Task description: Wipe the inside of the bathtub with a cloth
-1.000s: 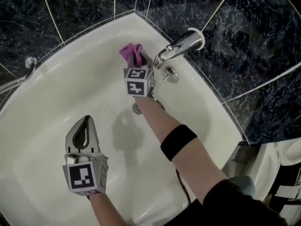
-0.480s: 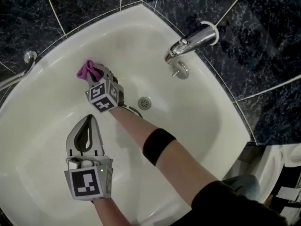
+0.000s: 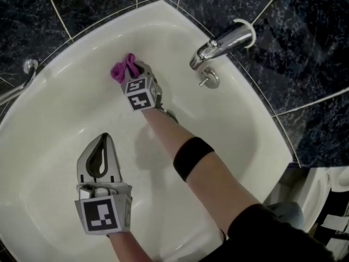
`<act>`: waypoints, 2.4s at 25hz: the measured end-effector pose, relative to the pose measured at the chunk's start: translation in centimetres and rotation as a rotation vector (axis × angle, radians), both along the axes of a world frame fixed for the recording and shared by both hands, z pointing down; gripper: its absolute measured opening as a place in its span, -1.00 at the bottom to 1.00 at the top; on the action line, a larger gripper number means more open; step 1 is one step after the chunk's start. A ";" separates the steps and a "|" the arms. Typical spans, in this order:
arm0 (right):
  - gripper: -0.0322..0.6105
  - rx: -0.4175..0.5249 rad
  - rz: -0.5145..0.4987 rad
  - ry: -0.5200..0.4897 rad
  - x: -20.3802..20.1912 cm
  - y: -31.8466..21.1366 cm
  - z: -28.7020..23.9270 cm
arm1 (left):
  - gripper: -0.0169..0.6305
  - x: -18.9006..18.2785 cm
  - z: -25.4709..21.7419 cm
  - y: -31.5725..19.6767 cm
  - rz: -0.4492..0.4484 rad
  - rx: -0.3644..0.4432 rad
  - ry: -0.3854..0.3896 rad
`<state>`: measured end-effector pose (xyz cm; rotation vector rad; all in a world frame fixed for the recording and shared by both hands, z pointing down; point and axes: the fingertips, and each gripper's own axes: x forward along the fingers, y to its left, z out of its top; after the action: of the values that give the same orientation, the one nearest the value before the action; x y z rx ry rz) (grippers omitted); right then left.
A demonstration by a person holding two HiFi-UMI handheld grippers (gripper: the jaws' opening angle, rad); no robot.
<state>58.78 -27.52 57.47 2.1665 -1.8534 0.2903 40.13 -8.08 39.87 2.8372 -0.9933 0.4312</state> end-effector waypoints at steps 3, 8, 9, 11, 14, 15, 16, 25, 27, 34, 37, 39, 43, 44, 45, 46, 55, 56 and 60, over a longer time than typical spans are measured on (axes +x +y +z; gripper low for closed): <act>-0.68 -0.041 0.196 -0.050 7.2 2.1 0.9 | -0.96 0.1 0.1 0.0 0.000 -0.003 -0.004; -0.68 -0.059 0.333 -0.067 11.3 5.2 1.0 | -0.96 0.0 0.2 -0.1 0.000 -0.003 -0.008; -0.69 -0.061 0.362 -0.068 11.9 6.0 1.0 | -0.95 0.0 0.2 -0.1 0.002 -0.002 -0.007; -0.69 -0.064 0.405 -0.053 12.9 7.7 0.9 | -0.96 0.1 0.1 -0.1 0.004 -0.002 -0.002; -0.70 -0.071 0.460 -0.024 13.7 10.1 0.7 | -0.96 0.0 0.0 -0.1 0.005 0.000 0.007; -0.70 -0.076 0.478 -0.018 13.8 10.9 0.7 | -0.96 0.1 -0.1 -0.1 0.006 0.000 0.011; -0.70 -0.080 0.495 -0.014 13.9 11.7 0.7 | -0.95 0.2 -0.1 0.0 0.008 0.001 0.014; -0.71 -0.075 0.623 -0.056 13.9 16.9 1.0 | -0.96 0.2 -0.7 0.1 0.008 0.004 0.032; -0.71 -0.078 0.635 -0.054 13.9 17.4 0.9 | -0.96 0.1 -0.9 0.0 0.004 0.006 0.038; -0.70 -0.093 0.399 -0.041 8.9 13.2 1.4 | -0.96 0.2 -1.0 0.1 0.003 0.005 0.046; -0.70 -0.090 0.181 -0.052 3.1 9.3 1.6 | -0.96 0.3 -0.9 0.2 0.002 0.004 0.042; -0.70 -0.096 0.066 -0.060 -0.4 7.0 2.7 | -0.96 0.6 -0.9 0.3 0.007 0.007 0.037; -0.70 -0.139 -0.070 -0.064 -4.4 3.1 6.0 | -0.96 0.8 -0.6 0.3 0.010 0.011 0.019; -0.70 -0.156 -0.076 -0.062 -4.5 2.6 6.8 | -0.96 0.7 -0.5 0.3 0.007 0.009 0.015; -0.70 -0.176 -0.071 -0.060 -4.2 2.2 7.6 | -0.96 0.6 -0.4 0.1 0.003 0.007 0.013; -0.70 -0.198 -0.058 -0.060 -3.6 2.1 8.3 | -0.96 0.5 -0.3 0.0 -0.002 0.006 0.011; -0.70 -0.389 0.221 -0.079 8.5 8.0 13.3 | -0.96 0.6 0.1 0.1 0.015 -0.002 -0.001; -0.70 -0.406 0.231 -0.076 9.1 8.7 13.5 | -0.96 0.7 0.1 0.2 0.018 -0.003 -0.002; -0.71 -0.458 0.303 -0.060 10.6 11.6 14.0 | -0.96 1.1 0.0 0.4 0.028 0.001 0.002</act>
<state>69.42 -15.93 71.45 2.1099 -1.3109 0.7673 41.18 -7.70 39.89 2.8551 -0.9551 0.4308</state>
